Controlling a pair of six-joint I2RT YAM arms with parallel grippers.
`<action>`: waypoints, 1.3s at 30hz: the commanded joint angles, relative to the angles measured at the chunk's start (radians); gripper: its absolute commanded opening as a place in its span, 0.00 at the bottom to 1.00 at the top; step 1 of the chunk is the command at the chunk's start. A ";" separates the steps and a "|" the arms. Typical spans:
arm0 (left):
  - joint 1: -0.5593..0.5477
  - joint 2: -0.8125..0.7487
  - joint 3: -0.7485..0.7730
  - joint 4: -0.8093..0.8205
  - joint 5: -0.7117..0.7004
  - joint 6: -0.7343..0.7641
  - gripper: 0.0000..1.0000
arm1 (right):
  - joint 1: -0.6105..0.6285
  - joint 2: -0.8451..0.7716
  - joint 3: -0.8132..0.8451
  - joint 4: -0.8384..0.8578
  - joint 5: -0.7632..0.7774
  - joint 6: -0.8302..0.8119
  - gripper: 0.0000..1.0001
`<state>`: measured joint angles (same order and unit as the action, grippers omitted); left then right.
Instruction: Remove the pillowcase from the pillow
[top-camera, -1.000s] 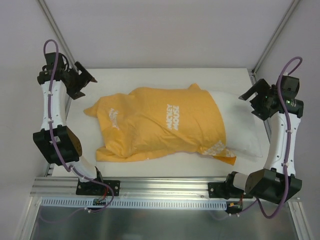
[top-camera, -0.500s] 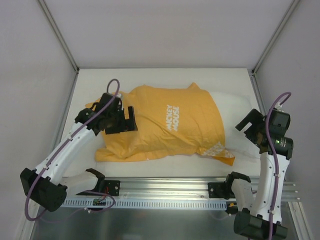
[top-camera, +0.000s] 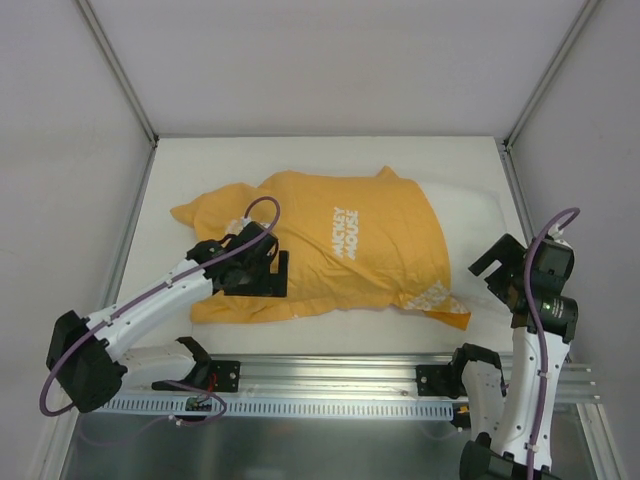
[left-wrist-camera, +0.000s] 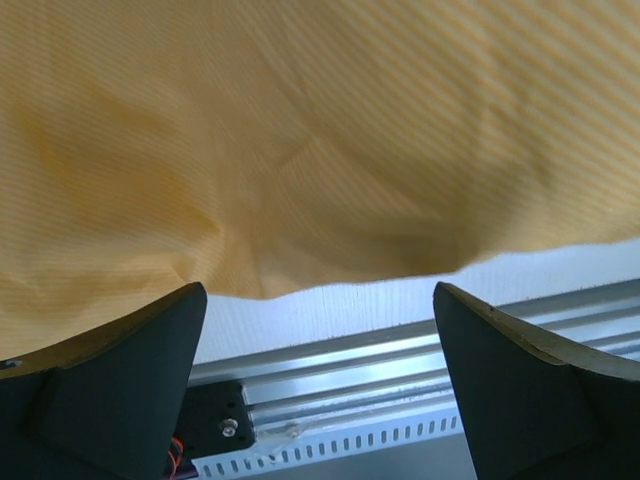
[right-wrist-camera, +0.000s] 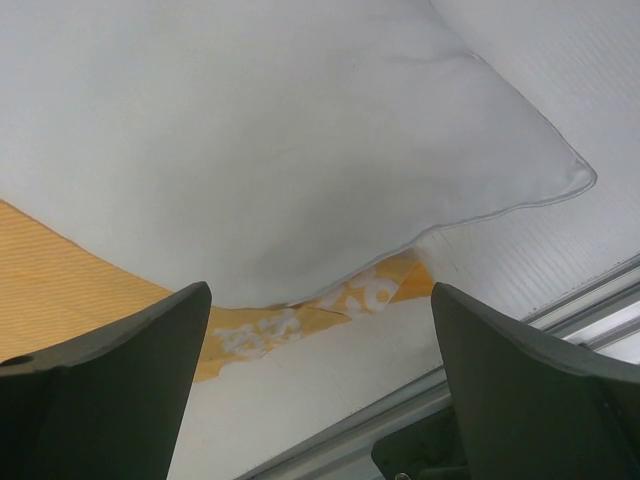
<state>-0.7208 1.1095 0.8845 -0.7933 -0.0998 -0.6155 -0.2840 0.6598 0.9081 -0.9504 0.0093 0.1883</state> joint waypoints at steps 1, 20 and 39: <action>-0.008 0.078 -0.038 0.109 -0.046 0.000 0.99 | 0.005 -0.022 -0.018 0.022 -0.025 0.057 0.96; 0.084 0.064 -0.047 0.175 -0.046 -0.012 0.00 | 0.003 0.207 -0.274 0.398 -0.308 0.155 0.58; 0.691 -0.062 0.056 0.108 0.151 0.065 0.00 | -0.175 0.230 0.135 0.197 -0.020 0.143 0.01</action>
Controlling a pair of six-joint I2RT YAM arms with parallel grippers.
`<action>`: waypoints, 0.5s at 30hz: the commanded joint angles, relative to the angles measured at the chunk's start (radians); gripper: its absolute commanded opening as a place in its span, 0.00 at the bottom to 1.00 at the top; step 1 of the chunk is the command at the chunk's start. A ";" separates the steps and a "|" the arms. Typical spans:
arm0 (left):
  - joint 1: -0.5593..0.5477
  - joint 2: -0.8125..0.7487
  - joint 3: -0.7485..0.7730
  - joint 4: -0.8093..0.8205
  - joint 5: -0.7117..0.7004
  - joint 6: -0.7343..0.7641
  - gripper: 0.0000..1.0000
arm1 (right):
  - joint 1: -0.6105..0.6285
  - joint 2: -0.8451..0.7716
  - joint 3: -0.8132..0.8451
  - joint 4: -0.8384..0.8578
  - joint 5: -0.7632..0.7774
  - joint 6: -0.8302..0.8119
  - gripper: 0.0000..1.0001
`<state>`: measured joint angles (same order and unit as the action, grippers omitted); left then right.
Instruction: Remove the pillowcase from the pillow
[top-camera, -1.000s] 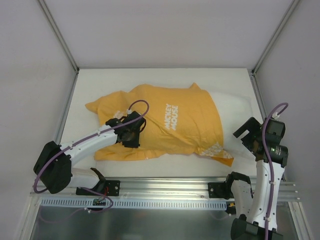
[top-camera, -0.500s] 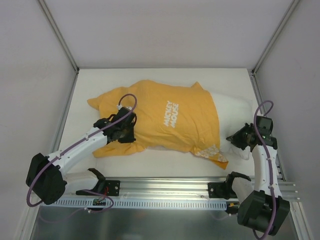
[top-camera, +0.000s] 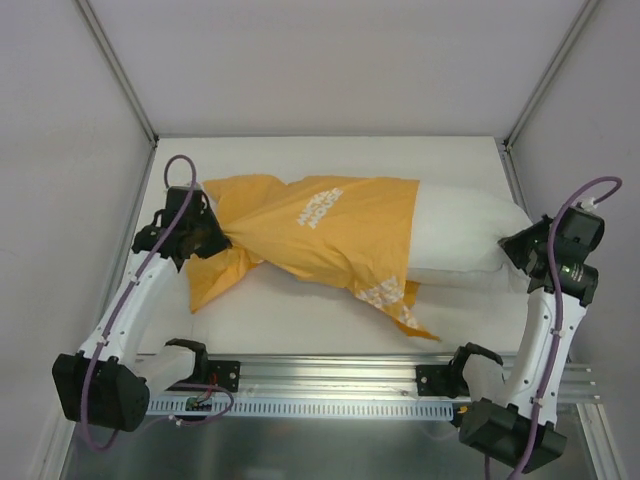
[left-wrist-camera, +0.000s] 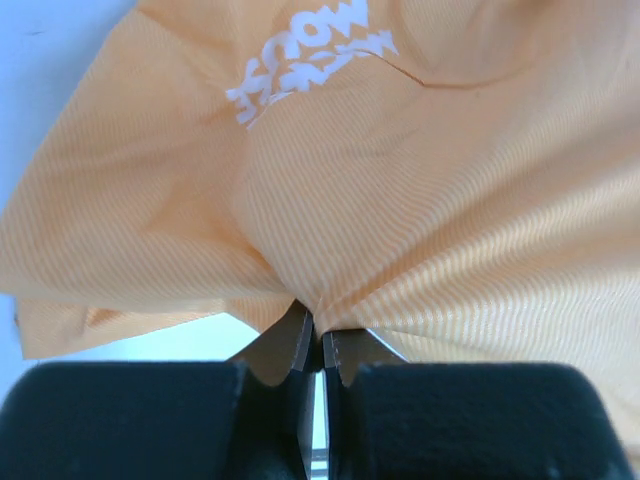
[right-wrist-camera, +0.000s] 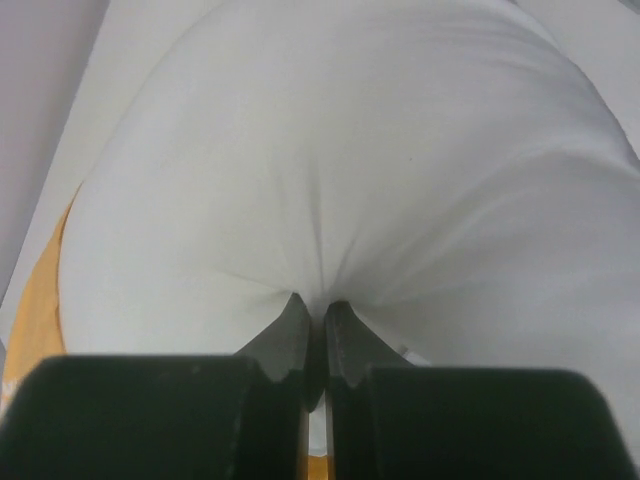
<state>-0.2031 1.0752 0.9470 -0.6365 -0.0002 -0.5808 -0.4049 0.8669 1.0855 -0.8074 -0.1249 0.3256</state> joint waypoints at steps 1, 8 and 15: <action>0.210 -0.026 -0.011 -0.049 0.077 0.030 0.00 | -0.067 0.032 -0.068 0.060 0.108 0.007 0.01; 0.479 -0.073 0.018 -0.060 0.183 0.021 0.00 | -0.147 -0.002 -0.135 0.068 0.073 -0.003 0.01; 0.649 -0.113 0.076 -0.104 0.154 -0.037 0.00 | -0.150 0.018 -0.067 0.040 0.103 0.013 0.01</action>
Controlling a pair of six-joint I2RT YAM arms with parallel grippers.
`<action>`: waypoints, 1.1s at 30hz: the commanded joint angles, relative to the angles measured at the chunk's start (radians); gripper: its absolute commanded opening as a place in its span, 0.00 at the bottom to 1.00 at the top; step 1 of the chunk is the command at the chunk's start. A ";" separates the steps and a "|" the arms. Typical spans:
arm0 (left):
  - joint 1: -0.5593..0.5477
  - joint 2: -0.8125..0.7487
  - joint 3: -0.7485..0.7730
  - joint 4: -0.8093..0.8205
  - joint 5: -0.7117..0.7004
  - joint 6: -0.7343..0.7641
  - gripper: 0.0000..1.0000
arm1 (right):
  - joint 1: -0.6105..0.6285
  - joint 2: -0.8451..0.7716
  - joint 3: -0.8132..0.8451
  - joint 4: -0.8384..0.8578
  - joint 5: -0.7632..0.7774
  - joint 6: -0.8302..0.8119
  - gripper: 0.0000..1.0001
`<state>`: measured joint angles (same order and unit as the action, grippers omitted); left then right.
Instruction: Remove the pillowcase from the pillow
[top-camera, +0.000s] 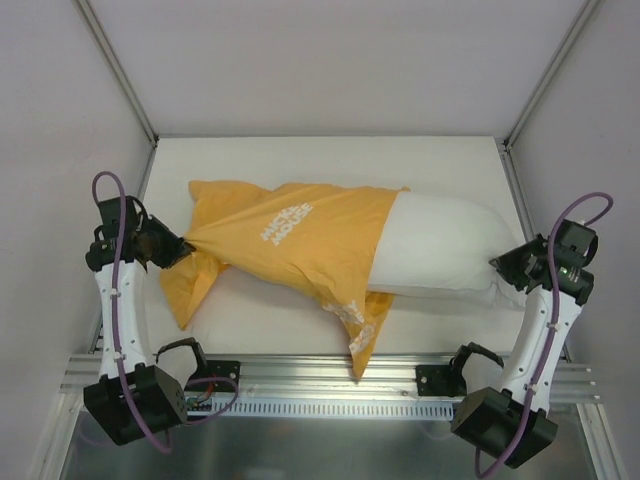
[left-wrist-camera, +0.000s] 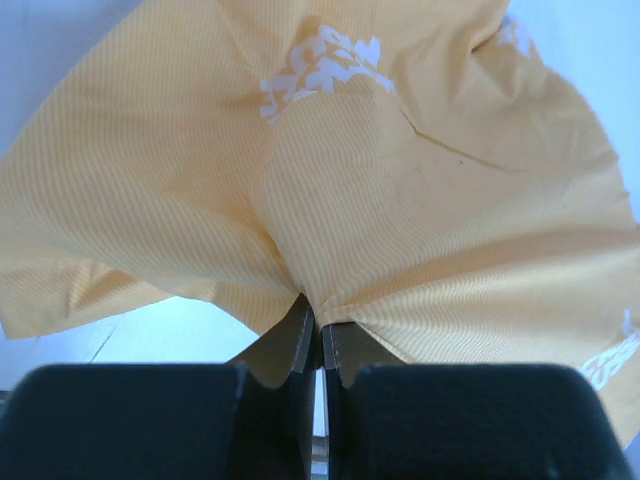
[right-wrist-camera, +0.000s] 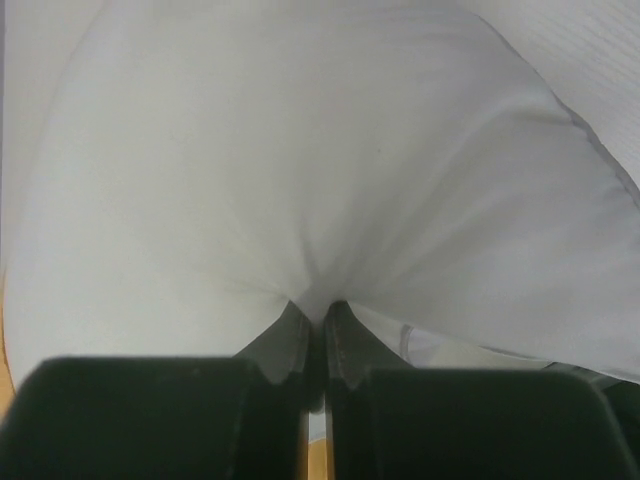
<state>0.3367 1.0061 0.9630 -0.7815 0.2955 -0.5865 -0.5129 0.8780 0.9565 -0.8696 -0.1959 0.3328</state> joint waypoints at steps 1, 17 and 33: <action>0.126 -0.050 0.051 0.041 -0.134 -0.042 0.00 | -0.042 0.013 0.054 0.104 0.164 0.006 0.01; -0.082 -0.290 -0.129 0.022 -0.007 0.091 0.99 | 0.089 -0.062 0.074 0.169 0.052 -0.015 0.98; -0.499 0.299 0.298 0.086 -0.179 0.045 0.99 | 0.718 0.502 0.501 -0.031 0.471 -0.090 0.96</action>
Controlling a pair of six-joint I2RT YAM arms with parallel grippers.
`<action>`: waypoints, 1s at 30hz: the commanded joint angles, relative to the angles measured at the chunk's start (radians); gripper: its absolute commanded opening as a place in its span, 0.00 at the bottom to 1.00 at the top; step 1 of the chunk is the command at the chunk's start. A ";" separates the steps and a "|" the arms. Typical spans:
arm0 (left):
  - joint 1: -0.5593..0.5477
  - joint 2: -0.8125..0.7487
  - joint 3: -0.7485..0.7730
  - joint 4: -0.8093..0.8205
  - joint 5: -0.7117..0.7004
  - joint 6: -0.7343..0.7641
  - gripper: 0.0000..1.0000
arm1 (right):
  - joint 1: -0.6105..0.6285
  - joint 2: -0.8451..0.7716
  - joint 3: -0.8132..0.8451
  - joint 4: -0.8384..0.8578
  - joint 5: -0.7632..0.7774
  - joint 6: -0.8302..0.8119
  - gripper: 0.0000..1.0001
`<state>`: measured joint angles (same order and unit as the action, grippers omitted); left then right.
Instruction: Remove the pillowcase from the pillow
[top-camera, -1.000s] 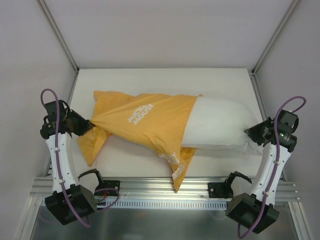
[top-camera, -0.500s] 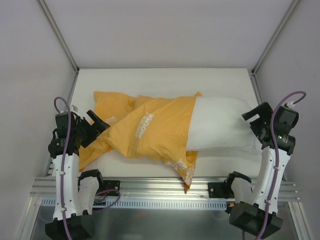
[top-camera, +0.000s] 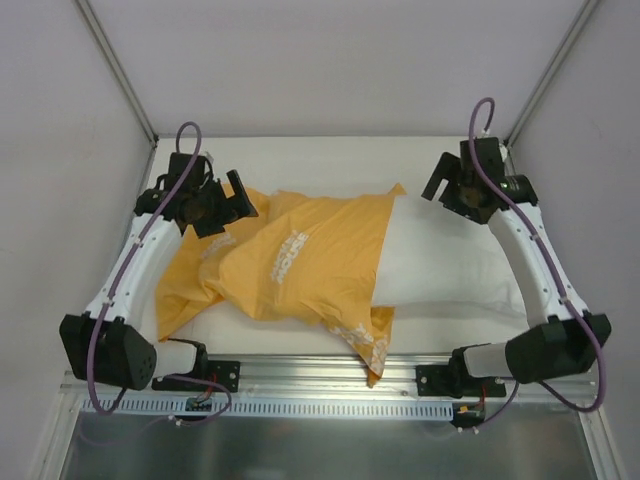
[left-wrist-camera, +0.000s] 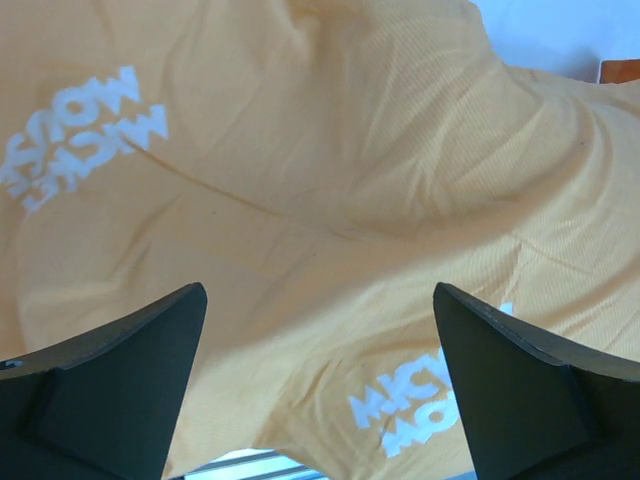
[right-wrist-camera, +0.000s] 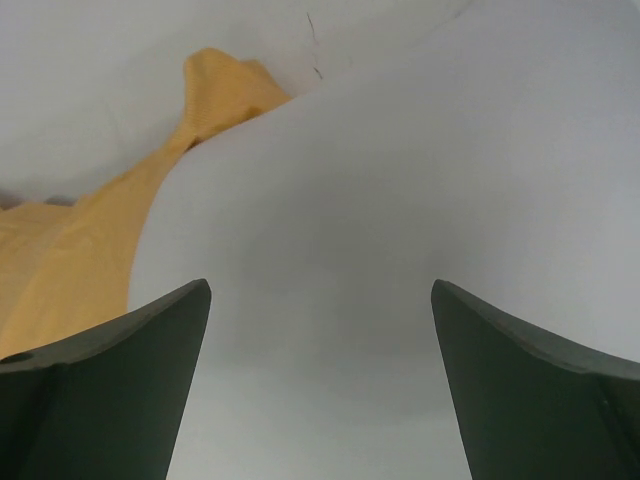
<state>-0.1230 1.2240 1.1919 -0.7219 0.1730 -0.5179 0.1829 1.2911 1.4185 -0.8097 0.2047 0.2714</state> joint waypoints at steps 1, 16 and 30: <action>-0.046 0.113 0.102 0.030 -0.053 -0.033 0.99 | 0.024 0.106 0.034 -0.080 0.061 -0.029 0.96; -0.145 0.336 0.169 0.045 -0.001 -0.050 0.00 | 0.020 0.024 -0.109 0.052 -0.088 -0.054 0.01; 0.152 -0.101 0.048 0.042 0.003 -0.114 0.00 | -0.128 -0.340 -0.101 0.003 -0.050 -0.028 0.01</action>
<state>0.0250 1.1305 1.2766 -0.6651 0.1696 -0.6083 0.0608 0.9649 1.3014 -0.8459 0.1516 0.2367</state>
